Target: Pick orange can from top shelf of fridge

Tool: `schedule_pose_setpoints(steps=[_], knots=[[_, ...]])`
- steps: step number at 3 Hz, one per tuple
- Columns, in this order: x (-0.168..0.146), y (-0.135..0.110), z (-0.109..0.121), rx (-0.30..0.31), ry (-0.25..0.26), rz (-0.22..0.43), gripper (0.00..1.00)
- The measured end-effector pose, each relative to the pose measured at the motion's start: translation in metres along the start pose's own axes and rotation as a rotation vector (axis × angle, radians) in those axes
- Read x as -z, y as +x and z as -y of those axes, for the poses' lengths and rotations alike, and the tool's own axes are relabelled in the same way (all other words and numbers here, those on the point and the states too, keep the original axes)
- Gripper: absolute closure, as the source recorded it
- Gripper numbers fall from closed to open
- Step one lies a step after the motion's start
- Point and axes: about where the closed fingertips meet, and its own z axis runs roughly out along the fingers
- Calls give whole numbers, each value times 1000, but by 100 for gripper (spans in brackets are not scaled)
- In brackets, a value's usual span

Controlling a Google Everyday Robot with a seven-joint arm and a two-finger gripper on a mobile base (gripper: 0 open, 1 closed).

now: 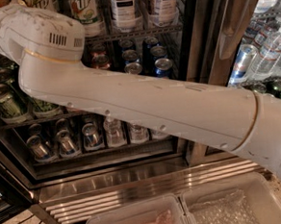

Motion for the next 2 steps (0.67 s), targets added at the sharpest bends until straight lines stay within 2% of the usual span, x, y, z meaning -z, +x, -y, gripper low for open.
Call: schedule_pose_setpoints(steps=[2], knots=[[-9, -10, 21, 5, 65, -40, 20]])
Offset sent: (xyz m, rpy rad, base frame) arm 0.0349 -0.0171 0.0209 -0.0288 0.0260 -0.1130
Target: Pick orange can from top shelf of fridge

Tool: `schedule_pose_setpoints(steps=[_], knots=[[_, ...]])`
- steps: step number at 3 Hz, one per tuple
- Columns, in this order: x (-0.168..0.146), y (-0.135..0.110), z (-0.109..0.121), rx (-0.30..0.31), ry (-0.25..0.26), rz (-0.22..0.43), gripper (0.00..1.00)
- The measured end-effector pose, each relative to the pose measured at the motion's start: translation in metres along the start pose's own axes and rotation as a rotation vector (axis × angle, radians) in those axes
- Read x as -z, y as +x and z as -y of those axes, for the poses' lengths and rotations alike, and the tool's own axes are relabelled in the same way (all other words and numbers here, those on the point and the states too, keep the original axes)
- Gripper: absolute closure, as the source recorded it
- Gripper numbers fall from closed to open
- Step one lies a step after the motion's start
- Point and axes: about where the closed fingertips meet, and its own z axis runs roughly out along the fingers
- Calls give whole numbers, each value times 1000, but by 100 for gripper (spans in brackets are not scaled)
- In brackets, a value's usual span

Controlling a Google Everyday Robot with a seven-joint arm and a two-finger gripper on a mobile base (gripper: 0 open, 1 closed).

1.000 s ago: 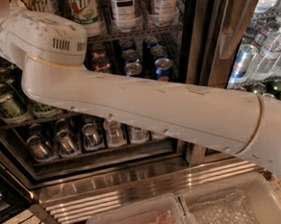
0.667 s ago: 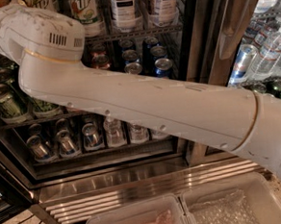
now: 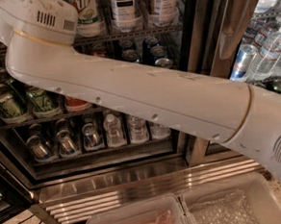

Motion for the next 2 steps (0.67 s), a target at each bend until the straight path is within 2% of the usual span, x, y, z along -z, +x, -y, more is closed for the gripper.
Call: schedule_pose_setpoints(steps=[1, 2], knots=[[-6, 11, 12, -6, 18, -17, 23], [-8, 13, 10, -8, 19, -20, 24]])
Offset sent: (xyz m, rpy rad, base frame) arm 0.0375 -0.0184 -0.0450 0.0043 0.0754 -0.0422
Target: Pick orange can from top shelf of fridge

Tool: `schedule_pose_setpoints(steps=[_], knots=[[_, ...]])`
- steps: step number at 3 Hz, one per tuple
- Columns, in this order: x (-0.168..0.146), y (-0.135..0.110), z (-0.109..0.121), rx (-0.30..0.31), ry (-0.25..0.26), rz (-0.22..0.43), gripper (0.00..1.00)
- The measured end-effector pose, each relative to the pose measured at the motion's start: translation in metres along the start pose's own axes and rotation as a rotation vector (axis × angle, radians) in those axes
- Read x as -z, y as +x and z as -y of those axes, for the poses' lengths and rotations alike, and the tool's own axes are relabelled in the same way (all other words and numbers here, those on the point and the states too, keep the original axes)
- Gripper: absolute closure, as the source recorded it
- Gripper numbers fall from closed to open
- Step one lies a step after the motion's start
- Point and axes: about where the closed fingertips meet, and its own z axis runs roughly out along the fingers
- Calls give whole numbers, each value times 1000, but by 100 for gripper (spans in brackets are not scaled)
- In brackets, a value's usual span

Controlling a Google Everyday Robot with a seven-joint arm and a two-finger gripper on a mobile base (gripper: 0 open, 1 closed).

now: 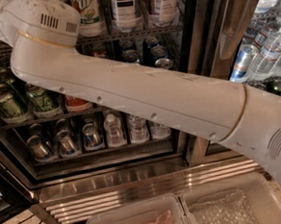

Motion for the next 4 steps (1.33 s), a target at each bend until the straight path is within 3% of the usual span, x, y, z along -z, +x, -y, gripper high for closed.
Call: schedule_pose_setpoints(steps=[4], knots=[[-13, 7, -4, -7, 7, -23, 25]])
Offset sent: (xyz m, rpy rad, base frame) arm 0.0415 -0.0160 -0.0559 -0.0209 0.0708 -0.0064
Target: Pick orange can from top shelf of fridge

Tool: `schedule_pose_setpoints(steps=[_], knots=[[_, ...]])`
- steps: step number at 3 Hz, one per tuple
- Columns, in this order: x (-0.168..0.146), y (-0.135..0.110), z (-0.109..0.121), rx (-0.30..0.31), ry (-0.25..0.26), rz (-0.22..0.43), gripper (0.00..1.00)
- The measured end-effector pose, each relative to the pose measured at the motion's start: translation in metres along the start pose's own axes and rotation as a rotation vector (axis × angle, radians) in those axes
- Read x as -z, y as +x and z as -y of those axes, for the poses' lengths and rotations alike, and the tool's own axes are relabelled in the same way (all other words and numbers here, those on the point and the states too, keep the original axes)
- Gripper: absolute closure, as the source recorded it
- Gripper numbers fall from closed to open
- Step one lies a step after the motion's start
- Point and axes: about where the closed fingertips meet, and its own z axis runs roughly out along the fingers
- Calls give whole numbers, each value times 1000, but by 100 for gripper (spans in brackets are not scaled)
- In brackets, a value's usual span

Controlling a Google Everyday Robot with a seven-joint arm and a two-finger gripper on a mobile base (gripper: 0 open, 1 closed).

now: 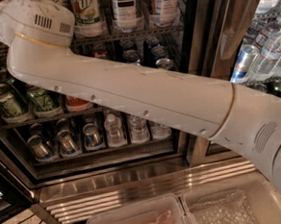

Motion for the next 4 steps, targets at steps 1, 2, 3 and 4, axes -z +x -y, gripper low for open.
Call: schedule_pose_setpoints(steps=[1, 2, 3, 4], knots=[[-1, -1, -3, 0, 0, 0, 26], [-9, 1, -1, -2, 7, -15, 25], [-10, 1, -4, -2, 7, -15, 26], [-18, -1, 2, 0, 22, -34, 27]])
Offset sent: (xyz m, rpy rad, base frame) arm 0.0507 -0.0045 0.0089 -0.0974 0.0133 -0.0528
